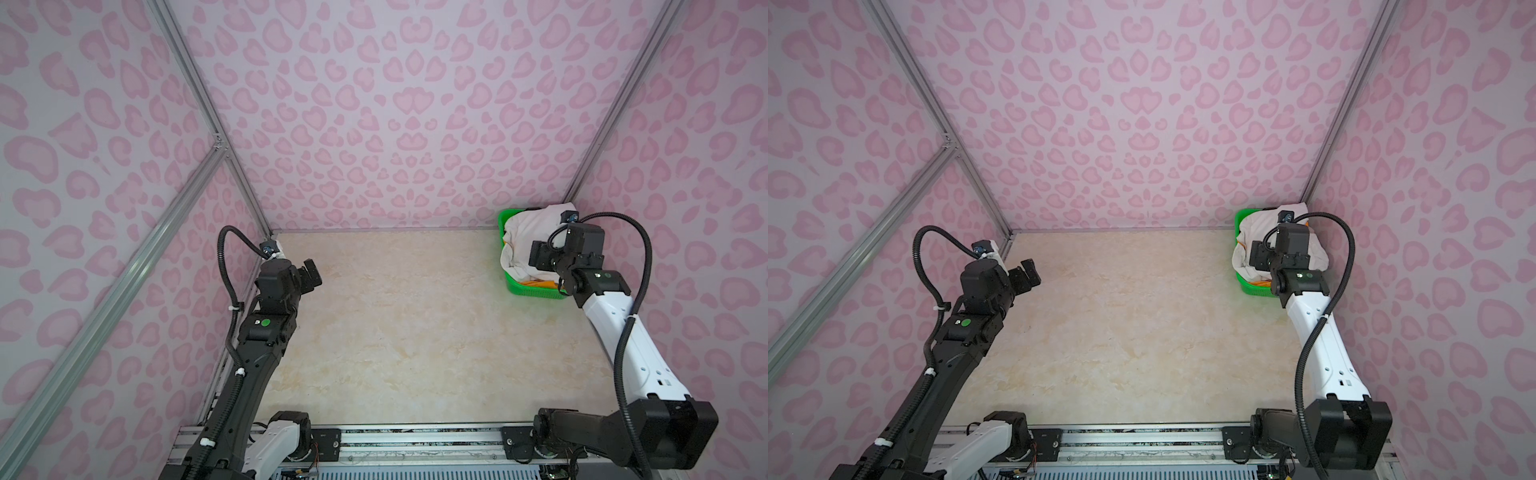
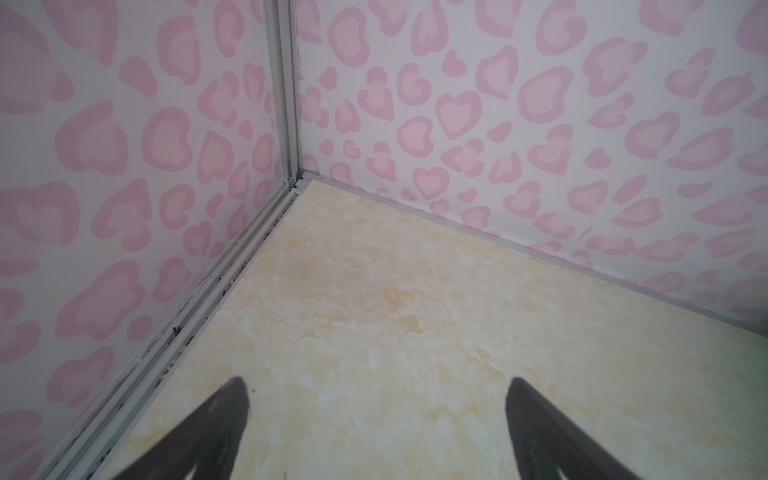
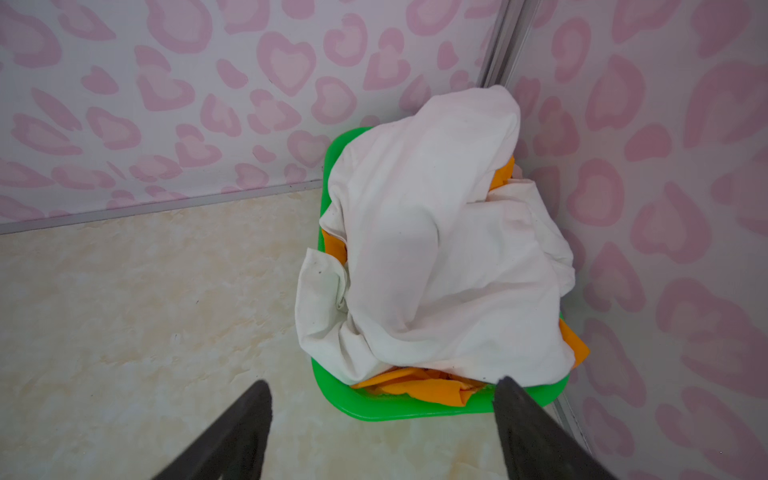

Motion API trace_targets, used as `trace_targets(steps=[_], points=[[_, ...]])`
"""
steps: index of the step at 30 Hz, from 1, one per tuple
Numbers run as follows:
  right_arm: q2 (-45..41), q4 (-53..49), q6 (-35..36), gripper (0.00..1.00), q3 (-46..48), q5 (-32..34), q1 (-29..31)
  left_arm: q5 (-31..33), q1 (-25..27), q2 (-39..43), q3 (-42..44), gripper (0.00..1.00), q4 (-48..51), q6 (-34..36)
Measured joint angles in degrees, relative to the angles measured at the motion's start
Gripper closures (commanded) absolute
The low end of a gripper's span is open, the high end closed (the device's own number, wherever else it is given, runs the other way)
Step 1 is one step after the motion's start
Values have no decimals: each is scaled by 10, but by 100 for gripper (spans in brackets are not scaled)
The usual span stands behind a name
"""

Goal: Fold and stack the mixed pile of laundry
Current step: 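Reach the right gripper into the green basket and grasp the white shirt, then lift the white shirt out with the right gripper and drop it on the table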

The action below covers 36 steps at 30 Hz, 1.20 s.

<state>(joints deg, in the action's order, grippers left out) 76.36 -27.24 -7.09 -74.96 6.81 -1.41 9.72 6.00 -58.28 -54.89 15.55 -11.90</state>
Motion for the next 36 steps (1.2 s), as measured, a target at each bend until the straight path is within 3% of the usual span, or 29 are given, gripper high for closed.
trace_targets(steps=[5,8,19,22,26,32,36], points=[[89,-62,-8,22,-85,-55,-42,-71,0,-17,-28,2,57,-15],[140,-78,-9,30,-120,-75,-48,-103,1,-17,-21,2,66,-26],[295,-54,-42,49,-193,-126,-75,-177,4,-16,-7,2,87,-37],[321,-52,-45,59,-210,-142,-75,-188,5,-15,-1,1,87,-40],[332,-49,-55,79,-213,-155,-75,-197,5,-13,-1,0,87,-41],[304,-54,-55,99,-210,-165,-75,-193,5,-26,-1,3,90,-52],[251,-61,-51,100,-223,-182,-72,-190,5,-43,-2,4,102,-62]])
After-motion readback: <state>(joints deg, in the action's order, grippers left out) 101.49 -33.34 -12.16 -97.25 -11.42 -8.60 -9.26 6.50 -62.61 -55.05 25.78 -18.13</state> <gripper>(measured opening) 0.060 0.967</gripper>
